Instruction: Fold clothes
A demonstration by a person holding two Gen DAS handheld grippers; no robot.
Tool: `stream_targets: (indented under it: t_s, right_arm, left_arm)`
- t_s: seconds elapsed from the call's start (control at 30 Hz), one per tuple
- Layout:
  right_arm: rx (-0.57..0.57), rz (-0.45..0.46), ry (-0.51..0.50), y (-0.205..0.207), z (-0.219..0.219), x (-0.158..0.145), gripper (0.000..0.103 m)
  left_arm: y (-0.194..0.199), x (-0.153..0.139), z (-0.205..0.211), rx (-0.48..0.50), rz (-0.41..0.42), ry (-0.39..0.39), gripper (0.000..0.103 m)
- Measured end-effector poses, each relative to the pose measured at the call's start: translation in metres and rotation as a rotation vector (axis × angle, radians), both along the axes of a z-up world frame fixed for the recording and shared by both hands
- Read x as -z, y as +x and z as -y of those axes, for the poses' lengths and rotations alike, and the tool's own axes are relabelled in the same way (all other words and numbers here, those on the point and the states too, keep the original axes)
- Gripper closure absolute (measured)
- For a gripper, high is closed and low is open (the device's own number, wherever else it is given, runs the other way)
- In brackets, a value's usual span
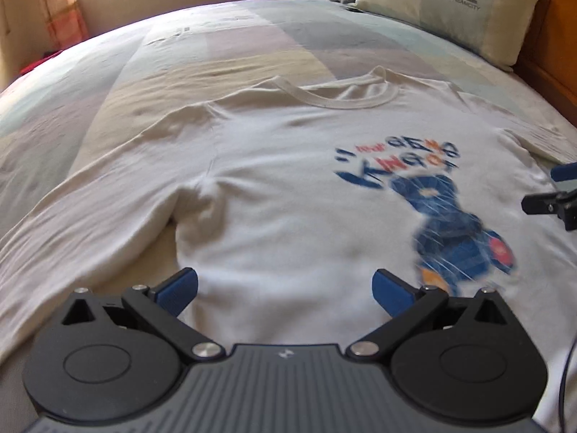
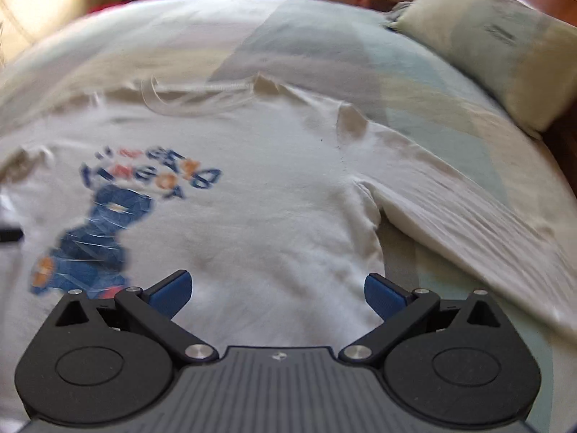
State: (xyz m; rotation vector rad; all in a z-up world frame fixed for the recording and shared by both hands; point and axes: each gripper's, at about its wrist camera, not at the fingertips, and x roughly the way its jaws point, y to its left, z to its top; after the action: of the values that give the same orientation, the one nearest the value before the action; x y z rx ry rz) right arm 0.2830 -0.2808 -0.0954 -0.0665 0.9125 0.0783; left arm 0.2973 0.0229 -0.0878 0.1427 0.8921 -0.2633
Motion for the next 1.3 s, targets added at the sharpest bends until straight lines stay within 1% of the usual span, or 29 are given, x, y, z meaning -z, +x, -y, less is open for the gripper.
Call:
stream_targets:
  t_s: [0.03, 0.1, 0.13, 0.2, 0.27, 0.3, 0.33, 0.37, 0.43, 0.47, 0.53, 0.57, 0.63, 0.7, 0.77, 0.83, 0.9, 0.97, 1.0, 1.1, 1.2, 1.3]
  right_arm:
    - [0.018, 0.011, 0.018, -0.010, -0.003, -0.005, 0.000]
    - [0.018, 0.015, 0.058, -0.034, -0.011, -0.005, 0.000]
    - [0.018, 0.006, 0.066, -0.042, -0.015, 0.000, 0.000]
    - [0.020, -0.019, 0.073, -0.057, -0.023, 0.014, 0.000]
    - [0.024, -0.039, 0.049, -0.069, -0.027, 0.032, 0.000]
    - [0.013, -0.004, 0.036, -0.078, -0.026, 0.035, 0.000]
    - [0.017, 0.006, 0.037, -0.087, -0.022, 0.034, 0.000]
    - [0.026, 0.003, 0.042, -0.094, -0.017, 0.034, 0.000]
    - [0.053, -0.013, 0.056, -0.108, -0.006, 0.030, 0.000]
    - [0.045, -0.013, 0.087, -0.118, -0.003, 0.023, 0.000]
    - [0.010, -0.001, 0.165, -0.140, 0.001, 0.008, 0.000]
    - [-0.033, 0.004, 0.211, -0.150, 0.000, 0.002, 0.000]
    - [-0.155, -0.024, 0.287, -0.166, -0.008, -0.003, 0.000]
    - [-0.241, -0.060, 0.331, -0.176, -0.020, 0.002, 0.000]
    - [-0.292, -0.078, 0.335, -0.178, -0.034, 0.010, 0.000]
    - [-0.337, -0.068, 0.333, -0.174, -0.048, 0.013, 0.000]
    - [-0.386, -0.044, 0.363, -0.166, -0.060, 0.016, 0.000]
    - [-0.394, -0.022, 0.344, -0.154, -0.071, 0.022, 0.000]
    - [-0.391, -0.027, 0.342, -0.150, -0.074, 0.025, 0.000]
    - [-0.371, -0.060, 0.364, -0.150, -0.071, 0.029, 0.000]
    - [-0.362, -0.141, 0.411, -0.165, -0.058, 0.025, 0.000]
    - [-0.365, -0.179, 0.424, -0.168, -0.053, 0.019, 0.000]
  left_arm:
    - [-0.013, -0.005, 0.001, -0.008, 0.015, -0.006, 0.001]
    - [-0.037, -0.013, 0.004, -0.029, 0.040, -0.025, 0.001]
    - [-0.048, -0.014, 0.005, -0.045, 0.047, -0.045, 0.001]
    - [-0.062, -0.006, 0.006, -0.067, 0.022, -0.065, 0.001]
    - [-0.068, 0.009, 0.009, -0.086, -0.016, -0.045, 0.001]
    - [-0.069, 0.018, 0.008, -0.107, -0.048, -0.022, 0.001]
    - [-0.073, 0.023, 0.006, -0.119, -0.048, -0.021, 0.001]
    - [-0.078, 0.025, 0.003, -0.125, -0.030, -0.031, 0.001]
    - [-0.086, 0.020, 0.000, -0.150, -0.026, -0.022, 0.001]
    - [-0.089, 0.016, 0.000, -0.164, -0.028, -0.014, 0.001]
    - [-0.098, 0.006, 0.002, -0.165, 0.003, -0.006, 0.001]
    - [-0.103, 0.000, 0.004, -0.162, 0.023, -0.004, 0.001]
    - [-0.110, -0.007, 0.007, -0.162, 0.038, -0.015, 0.001]
    - [-0.114, -0.008, 0.009, -0.164, 0.025, -0.051, 0.001]
    - [-0.117, -0.006, 0.008, -0.172, 0.007, -0.086, 0.001]
    - [-0.119, -0.005, 0.007, -0.184, -0.004, -0.097, 0.001]
    - [-0.122, -0.005, 0.004, -0.197, -0.007, -0.101, 0.001]
    - [-0.124, -0.006, 0.000, -0.209, -0.009, -0.107, 0.001]
    - [-0.125, -0.007, -0.002, -0.213, -0.007, -0.112, 0.001]
    - [-0.128, -0.007, -0.006, -0.224, -0.004, -0.125, 0.001]
    - [-0.128, -0.005, -0.007, -0.225, -0.013, -0.131, 0.001]
    - [-0.128, -0.002, -0.009, -0.227, -0.022, -0.137, 0.001]
